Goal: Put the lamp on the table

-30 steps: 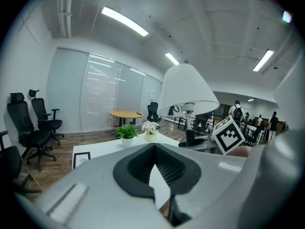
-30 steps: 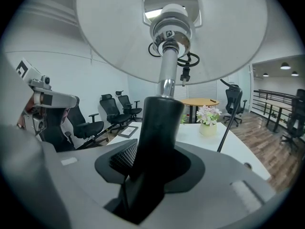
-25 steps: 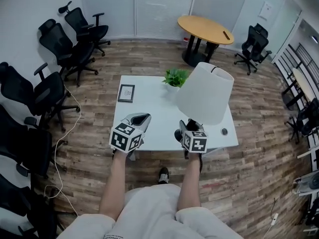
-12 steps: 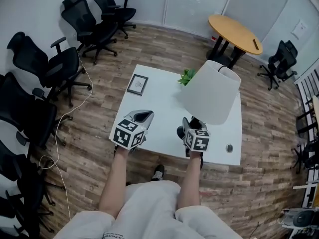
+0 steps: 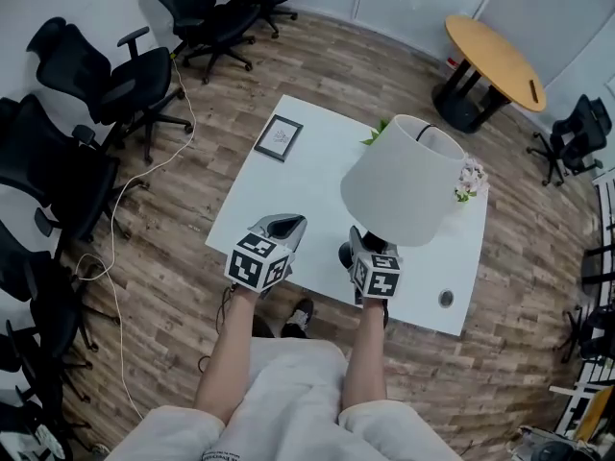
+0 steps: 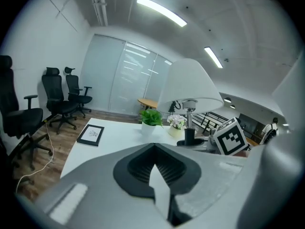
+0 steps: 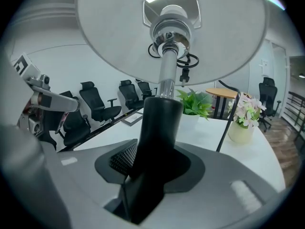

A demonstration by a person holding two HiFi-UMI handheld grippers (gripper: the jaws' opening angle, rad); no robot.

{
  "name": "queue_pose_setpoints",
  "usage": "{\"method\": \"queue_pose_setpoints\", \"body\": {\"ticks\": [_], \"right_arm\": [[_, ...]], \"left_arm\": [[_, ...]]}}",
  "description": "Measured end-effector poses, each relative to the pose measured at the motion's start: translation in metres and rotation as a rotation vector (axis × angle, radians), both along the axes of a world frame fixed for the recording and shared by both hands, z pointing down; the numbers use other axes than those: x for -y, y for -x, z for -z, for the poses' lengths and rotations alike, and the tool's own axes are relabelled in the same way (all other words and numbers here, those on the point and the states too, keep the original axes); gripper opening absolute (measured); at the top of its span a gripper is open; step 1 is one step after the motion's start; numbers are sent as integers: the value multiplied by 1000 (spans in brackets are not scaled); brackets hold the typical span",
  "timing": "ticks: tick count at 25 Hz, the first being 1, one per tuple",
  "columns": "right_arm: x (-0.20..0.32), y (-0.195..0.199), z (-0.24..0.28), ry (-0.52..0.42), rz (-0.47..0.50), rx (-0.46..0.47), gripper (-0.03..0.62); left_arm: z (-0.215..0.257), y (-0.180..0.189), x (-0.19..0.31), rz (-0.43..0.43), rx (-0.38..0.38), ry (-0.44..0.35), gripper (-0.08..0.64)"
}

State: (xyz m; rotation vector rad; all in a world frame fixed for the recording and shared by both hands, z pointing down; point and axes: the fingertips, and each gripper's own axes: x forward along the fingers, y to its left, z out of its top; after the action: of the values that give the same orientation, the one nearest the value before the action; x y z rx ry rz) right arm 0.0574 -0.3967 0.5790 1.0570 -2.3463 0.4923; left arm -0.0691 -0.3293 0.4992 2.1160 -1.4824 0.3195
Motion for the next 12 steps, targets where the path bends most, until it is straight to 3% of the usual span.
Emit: {"method": "queue_pose_setpoints", "body": {"ticks": [7,12], "right_arm": [[30,-8,-17,-17,30,-29,192],[54,11,-25,-57,15,-11,192]], "left_arm": [[-32,-9,-3,-55,19,80,1],[-51,0,0,-64,-15,99,1]]}}
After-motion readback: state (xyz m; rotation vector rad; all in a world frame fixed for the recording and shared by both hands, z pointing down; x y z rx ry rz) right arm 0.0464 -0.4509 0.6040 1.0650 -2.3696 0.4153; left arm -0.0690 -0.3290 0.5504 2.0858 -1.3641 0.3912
